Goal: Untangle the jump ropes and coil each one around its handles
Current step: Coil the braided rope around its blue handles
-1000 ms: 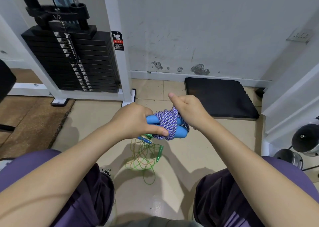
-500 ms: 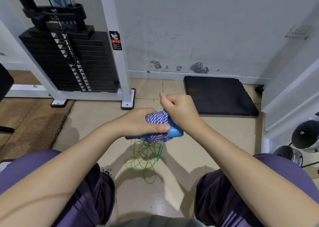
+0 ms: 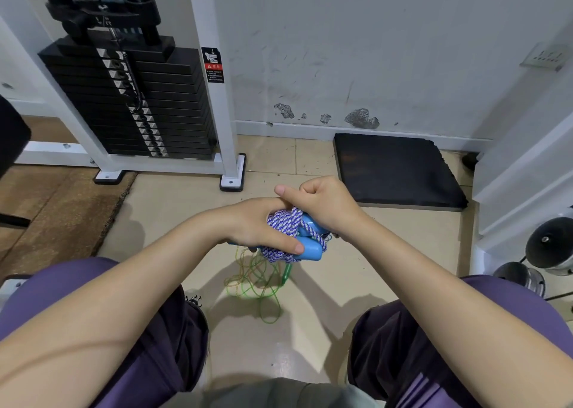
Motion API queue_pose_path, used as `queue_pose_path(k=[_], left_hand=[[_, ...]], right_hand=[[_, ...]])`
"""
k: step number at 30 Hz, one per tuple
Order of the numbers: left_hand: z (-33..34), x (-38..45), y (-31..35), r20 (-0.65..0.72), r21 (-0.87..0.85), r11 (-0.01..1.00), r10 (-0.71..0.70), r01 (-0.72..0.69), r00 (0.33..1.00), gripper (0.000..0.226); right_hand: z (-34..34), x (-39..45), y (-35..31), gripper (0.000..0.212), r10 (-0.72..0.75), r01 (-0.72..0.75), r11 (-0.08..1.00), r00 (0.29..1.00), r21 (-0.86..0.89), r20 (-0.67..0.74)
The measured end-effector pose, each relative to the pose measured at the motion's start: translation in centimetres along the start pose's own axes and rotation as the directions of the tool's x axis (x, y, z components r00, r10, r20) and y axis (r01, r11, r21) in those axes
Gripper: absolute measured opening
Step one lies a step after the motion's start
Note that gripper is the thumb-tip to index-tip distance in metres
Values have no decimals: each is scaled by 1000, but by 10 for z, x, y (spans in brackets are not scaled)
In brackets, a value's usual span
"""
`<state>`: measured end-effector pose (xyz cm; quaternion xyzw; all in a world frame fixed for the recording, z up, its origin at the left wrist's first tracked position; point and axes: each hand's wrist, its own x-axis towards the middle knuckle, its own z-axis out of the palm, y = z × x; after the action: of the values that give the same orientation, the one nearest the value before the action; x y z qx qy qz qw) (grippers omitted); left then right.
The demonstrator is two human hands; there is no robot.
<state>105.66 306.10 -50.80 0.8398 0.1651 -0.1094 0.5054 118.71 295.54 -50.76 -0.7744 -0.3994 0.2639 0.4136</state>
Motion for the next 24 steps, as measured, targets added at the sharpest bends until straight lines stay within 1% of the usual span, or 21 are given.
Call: queue_pose_path(k=[2, 4, 5, 7, 8, 9, 11, 12, 13, 18, 24], left_hand=[[-1, 0, -2, -4, 42, 999, 32, -32, 999, 27], [-1, -1, -2, -12, 36, 999, 28, -28, 1000, 24], [0, -1, -2, -22, 31, 999, 19, -18, 1000, 31], [3, -1, 0, -50, 49, 999, 16, -14, 999, 57], [3, -2, 0, -73, 65, 998, 31, -26, 997, 65], [3, -2, 0, -96, 77, 996, 59, -51, 994, 67], [1, -2, -1, -121, 74, 993, 104, -96, 987, 53], [0, -2, -1, -122, 56, 993, 109, -103, 986, 42], [-1, -2, -3, -127, 45, 993, 112, -107, 986, 37], [2, -1, -7, -182, 44, 987, 163, -158, 970, 51], [3, 1, -12, -195, 29, 991, 137, -134, 971, 52]], right_hand=[[1, -1, 0, 60, 45, -47, 997, 999, 63, 30], [-1, -3, -1, 57, 90, -97, 990, 993, 100, 71], [-3, -3, -2, 56, 107, -117, 987, 990, 106, 97], [-7, -4, -4, 56, 125, -141, 984, 982, 107, 144], [-9, -3, -4, 56, 128, -147, 983, 978, 109, 164], [-11, -3, -4, 54, 130, -154, 981, 974, 118, 186], [-14, -2, -2, 48, 130, -168, 973, 964, 155, 232], [-15, -1, -2, 45, 126, -170, 972, 960, 164, 249], [-17, -1, -1, 44, 121, -166, 973, 958, 159, 261], [-21, 0, 1, 45, 133, -183, 974, 941, 137, 312], [-25, 0, 3, 43, 100, -129, 988, 952, 83, 290]])
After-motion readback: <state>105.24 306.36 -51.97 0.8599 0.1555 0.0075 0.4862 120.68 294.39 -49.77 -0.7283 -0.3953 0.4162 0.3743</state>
